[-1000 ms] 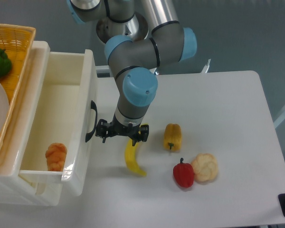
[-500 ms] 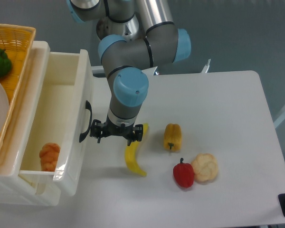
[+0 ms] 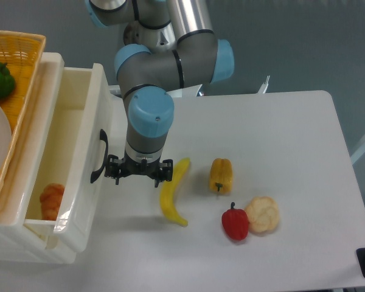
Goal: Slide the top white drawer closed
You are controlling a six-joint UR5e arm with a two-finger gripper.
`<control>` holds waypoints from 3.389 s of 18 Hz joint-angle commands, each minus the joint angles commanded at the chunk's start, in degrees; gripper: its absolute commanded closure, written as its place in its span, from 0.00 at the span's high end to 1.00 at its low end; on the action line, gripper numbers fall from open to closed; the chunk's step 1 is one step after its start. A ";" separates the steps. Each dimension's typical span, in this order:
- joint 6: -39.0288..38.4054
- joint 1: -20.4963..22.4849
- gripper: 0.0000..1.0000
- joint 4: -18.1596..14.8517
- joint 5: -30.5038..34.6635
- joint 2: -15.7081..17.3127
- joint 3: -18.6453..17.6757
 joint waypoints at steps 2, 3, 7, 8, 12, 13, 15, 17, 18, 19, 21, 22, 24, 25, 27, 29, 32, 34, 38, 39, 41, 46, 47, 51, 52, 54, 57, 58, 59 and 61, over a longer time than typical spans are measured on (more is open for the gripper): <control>-0.18 -0.62 1.00 0.00 0.00 0.09 0.00; -0.27 -0.70 1.00 0.00 0.00 0.09 0.00; -1.59 -1.85 1.00 -0.09 0.35 0.09 0.00; -1.59 -1.94 1.00 -0.09 0.26 0.09 0.00; -1.76 -2.73 1.00 -0.09 0.35 0.53 0.09; -1.85 -2.81 1.00 -0.09 0.35 0.70 0.09; -1.85 -2.90 1.00 -0.09 0.35 0.97 0.00; -1.85 -3.25 1.00 -0.17 0.35 1.05 0.00; -1.94 -3.25 1.00 -0.18 0.44 0.97 0.00; -1.94 -3.25 1.00 -0.26 0.44 0.97 0.00; -2.37 -3.69 1.00 -0.18 0.44 0.79 0.00; -2.46 -3.87 1.00 -0.18 0.96 0.88 0.00; -2.90 -3.96 1.00 -0.18 1.67 0.88 0.00; -2.90 -4.13 1.00 -0.18 1.67 0.88 0.00; -2.99 -4.48 1.00 -0.09 1.67 0.97 0.00; -3.08 -4.49 1.00 -0.09 1.67 0.97 0.00; -3.17 -4.84 1.00 -0.09 1.67 0.97 0.00; -3.17 -4.84 1.00 -0.17 1.76 0.97 0.00; -3.08 -4.92 1.00 -0.17 1.67 0.88 0.00; -3.17 -4.92 1.00 -0.09 1.67 0.88 0.00; -3.17 -4.92 1.00 -0.09 1.58 1.14 0.00; -3.87 -4.84 1.00 -0.18 1.67 1.84 -0.09; -3.87 -4.92 1.00 -0.26 1.67 1.85 -0.09; -3.26 -4.75 1.00 -0.18 1.58 1.32 -0.09; -3.08 -4.49 1.00 -0.09 1.67 1.32 -0.09; -2.82 -3.61 1.00 0.00 2.19 1.41 0.00; -0.64 -0.98 1.00 0.26 3.16 1.49 0.17; 1.38 -0.27 1.00 0.18 4.30 1.49 0.18; 2.88 0.52 1.00 0.09 5.61 1.58 0.18; 4.04 2.62 1.00 0.18 6.94 1.76 0.70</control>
